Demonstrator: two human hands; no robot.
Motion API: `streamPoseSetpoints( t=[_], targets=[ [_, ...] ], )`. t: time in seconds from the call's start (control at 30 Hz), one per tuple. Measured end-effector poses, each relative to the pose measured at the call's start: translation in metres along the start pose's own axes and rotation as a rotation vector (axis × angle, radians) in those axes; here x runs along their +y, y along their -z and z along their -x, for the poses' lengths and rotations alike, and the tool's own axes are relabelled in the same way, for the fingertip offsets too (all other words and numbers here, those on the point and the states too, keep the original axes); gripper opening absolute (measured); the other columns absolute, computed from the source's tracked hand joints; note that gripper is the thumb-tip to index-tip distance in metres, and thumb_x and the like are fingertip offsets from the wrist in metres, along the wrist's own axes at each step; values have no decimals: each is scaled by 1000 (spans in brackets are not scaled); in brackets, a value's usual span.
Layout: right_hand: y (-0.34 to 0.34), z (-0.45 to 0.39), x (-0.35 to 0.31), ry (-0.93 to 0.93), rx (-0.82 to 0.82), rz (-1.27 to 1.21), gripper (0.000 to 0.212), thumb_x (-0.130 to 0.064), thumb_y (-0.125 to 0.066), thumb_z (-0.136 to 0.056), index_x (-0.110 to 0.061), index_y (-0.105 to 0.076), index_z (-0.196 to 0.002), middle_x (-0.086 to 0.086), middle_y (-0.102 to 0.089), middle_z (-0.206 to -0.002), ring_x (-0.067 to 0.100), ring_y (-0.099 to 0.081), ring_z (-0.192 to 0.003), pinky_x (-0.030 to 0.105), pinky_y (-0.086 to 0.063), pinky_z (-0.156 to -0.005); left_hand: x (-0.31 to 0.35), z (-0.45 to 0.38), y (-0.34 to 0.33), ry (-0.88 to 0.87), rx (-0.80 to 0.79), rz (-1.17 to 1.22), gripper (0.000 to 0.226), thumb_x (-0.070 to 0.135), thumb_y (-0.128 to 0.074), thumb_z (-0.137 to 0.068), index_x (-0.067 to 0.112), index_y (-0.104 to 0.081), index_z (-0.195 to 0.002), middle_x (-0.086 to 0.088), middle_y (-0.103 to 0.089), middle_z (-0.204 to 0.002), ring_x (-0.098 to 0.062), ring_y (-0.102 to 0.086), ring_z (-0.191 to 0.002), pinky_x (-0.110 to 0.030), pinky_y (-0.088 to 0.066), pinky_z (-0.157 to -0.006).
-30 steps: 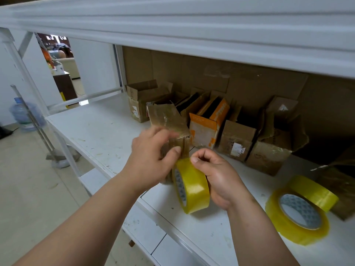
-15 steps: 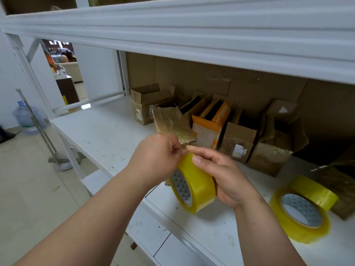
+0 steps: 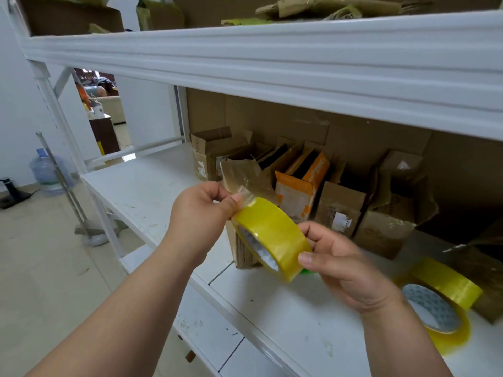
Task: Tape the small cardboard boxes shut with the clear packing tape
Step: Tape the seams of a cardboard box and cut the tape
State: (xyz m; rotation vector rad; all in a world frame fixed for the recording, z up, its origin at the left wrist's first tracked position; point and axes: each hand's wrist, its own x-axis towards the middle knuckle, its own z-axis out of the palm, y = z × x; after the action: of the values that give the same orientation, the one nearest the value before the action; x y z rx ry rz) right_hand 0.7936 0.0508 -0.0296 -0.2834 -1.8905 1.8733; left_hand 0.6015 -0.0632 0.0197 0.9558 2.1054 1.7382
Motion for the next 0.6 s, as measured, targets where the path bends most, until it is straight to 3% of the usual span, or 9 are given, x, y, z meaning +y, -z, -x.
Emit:
streamPoseSetpoints(
  t=[0.13,0.2,0.27,0.33,0.47,0.6],
  targets=[
    [11,-1,-13,45,118,75,62,-63,-86,-51,-17,-76,-92,8,-70,-85,19,-63,-78,28,-49,-68,1,1,1,83,30,271,21,10,-68,-91,4,-57,-74,-1,-67,-59,-16,-69,-59,-27,-51,-50],
    [20,-2,-18,58,241,154,64,-73,-84,-41,-24,-77,-82,3,-70,-77,14,-63,-72,27,-48,-63,5,-4,11,99,104,382,15,8,-66,-92,2,-58,-82,1,-70,-67,-16,-73,-67,-27,-56,-56],
    [33,-3,-23,56,303,188,61,-71,-85,-35,-26,-77,-75,1,-70,-73,12,-65,-68,27,-50,-62,5,-10,19,98,143,402,14,11,-67,-92,-2,-61,-90,-4,-71,-75,-16,-74,-73,-31,-55,-63],
    [46,-2,-32,51,264,199,62,-67,-88,-35,-24,-79,-79,4,-74,-79,15,-68,-72,26,-55,-63,3,-12,18,113,143,396,21,13,-69,-91,-7,-62,-94,-10,-71,-79,-15,-73,-71,-31,-53,-65],
    [68,-5,-51,-25,148,126,75,-62,-93,-33,-20,-79,-93,13,-75,-94,22,-71,-82,29,-59,-69,-6,-17,14,184,202,408,18,15,-71,-89,4,-63,-78,-12,-73,-85,-20,-74,-84,-31,-53,-69],
    [76,-27,-62,-47,250,259,64,-63,-89,-41,-22,-78,-89,8,-74,-87,20,-70,-82,32,-58,-72,-20,-23,9,291,259,460,18,14,-74,-86,-2,-68,-88,-12,-73,-88,-23,-72,-89,-32,-55,-72]
  ],
)
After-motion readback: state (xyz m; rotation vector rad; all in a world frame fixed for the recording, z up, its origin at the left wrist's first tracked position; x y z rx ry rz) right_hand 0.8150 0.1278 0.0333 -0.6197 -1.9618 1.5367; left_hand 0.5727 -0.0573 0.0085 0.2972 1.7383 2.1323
